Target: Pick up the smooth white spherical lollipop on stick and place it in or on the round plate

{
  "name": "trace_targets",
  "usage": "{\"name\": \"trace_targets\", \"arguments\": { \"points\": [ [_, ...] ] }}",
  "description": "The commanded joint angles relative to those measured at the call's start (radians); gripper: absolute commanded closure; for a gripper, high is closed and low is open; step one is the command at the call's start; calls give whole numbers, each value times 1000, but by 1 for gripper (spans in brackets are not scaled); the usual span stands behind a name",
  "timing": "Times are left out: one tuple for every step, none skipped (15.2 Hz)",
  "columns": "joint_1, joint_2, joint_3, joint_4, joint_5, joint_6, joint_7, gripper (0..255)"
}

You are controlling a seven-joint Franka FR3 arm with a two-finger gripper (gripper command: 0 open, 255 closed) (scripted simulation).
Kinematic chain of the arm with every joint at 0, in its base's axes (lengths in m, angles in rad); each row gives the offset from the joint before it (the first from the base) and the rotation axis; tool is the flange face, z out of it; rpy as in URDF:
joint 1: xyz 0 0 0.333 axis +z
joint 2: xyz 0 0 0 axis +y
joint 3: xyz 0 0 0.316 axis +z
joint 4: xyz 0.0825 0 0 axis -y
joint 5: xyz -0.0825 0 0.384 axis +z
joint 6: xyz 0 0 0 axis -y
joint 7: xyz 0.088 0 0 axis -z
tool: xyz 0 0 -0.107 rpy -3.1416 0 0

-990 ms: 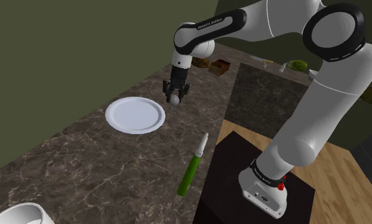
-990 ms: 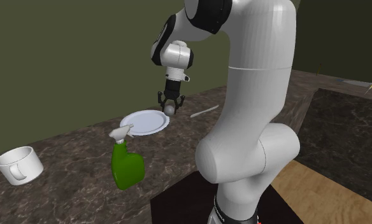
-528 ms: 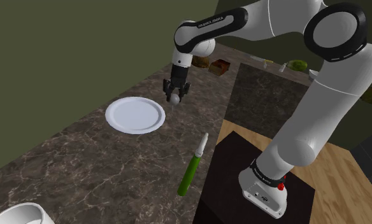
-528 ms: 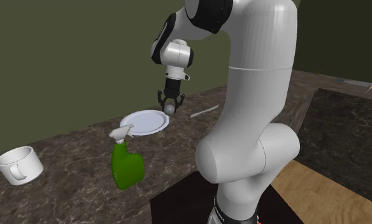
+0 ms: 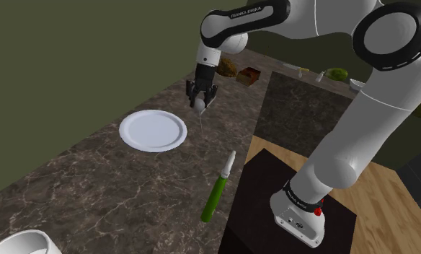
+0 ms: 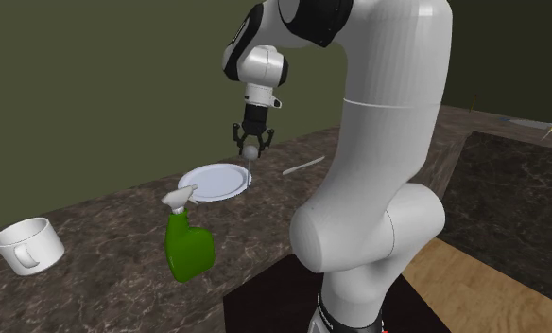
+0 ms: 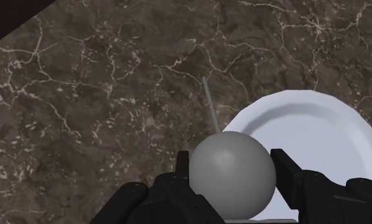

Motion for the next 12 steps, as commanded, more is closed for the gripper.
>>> {"name": "trace_targets", "arguments": {
  "points": [
    [-2,-9,-2,18,-3,-28,5,255],
    [-2,-14,-2,26,-4,-40,8,255],
    [-2,-18,-2,35,-5,-52,10,255],
    [-3,-22,-2,43,-5,-65,13,255],
    [-3,-26,-3,52,-6,-77,16,255],
    [-3,-30,-3,61,-7,-90,19,255],
    [-3,-32,-3,65,-7,-96,20,255],
    [5,-8,5,104,-6,-106,39,255],
    [13,17,12,143,-4,-116,58,255],
    [21,42,20,185,-4,-128,76,255],
    [30,69,27,228,-3,-140,95,255],
    [38,96,33,272,-4,-152,114,255]
  ]
}}
